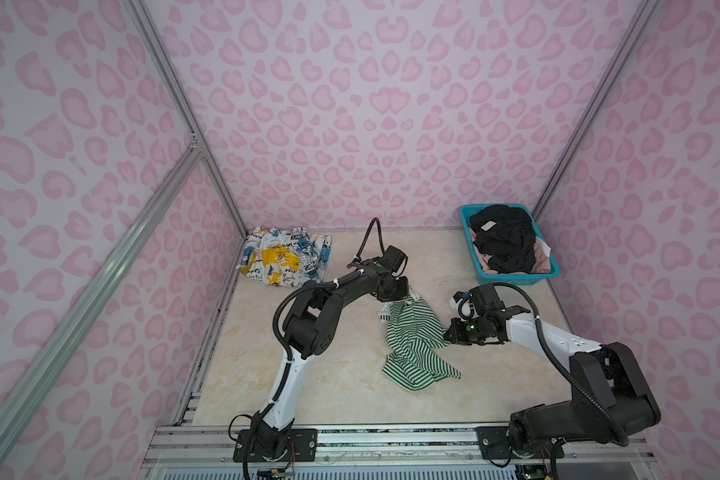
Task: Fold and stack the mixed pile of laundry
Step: 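Grasp the striped shirt edge with the left gripper while right gripper grasps another edge, then lift and stretch the striped shirt between both grippers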
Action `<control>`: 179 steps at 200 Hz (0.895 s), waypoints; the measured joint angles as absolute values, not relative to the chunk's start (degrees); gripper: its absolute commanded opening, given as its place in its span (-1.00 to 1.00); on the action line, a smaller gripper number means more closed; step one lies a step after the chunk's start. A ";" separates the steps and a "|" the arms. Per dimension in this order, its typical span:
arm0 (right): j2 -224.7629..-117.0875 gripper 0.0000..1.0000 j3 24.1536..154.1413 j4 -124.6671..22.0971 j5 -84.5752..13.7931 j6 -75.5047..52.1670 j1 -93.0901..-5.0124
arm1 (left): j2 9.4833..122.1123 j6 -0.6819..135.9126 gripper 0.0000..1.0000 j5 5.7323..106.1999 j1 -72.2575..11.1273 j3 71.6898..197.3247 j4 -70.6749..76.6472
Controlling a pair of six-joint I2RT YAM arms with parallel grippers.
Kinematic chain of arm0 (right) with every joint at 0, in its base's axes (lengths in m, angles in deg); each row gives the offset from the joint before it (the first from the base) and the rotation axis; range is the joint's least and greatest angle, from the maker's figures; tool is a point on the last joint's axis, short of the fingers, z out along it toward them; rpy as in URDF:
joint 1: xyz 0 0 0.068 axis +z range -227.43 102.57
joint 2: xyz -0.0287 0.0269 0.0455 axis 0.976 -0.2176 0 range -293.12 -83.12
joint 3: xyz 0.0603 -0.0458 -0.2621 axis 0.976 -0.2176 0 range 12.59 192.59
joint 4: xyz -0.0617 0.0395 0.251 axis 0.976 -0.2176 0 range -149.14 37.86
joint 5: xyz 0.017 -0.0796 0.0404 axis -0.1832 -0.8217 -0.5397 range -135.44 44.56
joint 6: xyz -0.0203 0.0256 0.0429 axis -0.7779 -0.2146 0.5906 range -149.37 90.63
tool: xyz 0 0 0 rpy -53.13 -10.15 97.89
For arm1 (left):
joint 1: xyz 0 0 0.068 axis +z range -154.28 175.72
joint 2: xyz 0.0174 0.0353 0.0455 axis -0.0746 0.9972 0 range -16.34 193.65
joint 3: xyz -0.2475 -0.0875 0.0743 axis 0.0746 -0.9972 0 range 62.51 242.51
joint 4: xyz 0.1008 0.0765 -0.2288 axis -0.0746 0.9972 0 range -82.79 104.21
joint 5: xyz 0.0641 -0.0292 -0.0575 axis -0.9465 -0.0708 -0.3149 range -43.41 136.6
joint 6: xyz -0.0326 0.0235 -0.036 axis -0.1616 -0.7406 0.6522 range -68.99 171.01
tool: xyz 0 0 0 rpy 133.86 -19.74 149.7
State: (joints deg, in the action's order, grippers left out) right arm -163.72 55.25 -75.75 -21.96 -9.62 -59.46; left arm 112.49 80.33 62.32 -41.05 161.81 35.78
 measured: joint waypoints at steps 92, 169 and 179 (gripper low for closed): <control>-155.77 -1.00 76.65 -90.18 -31.55 -16.24 -60.42 | 88.36 77.53 -0.95 64.97 -35.08 157.11 41.44; -151.72 -1.00 88.89 -91.34 -32.69 -20.13 -58.32 | 72.08 74.52 -0.93 71.33 -27.00 153.09 45.97; -151.22 -1.00 86.37 -91.51 -31.73 -20.00 -56.48 | 70.42 73.18 -0.91 72.13 -26.93 150.49 47.06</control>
State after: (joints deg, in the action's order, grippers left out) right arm -151.22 86.37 -91.51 -31.73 -20.00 -56.48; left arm 70.42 73.18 72.13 -26.93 150.49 47.06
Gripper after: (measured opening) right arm 0.052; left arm 0.057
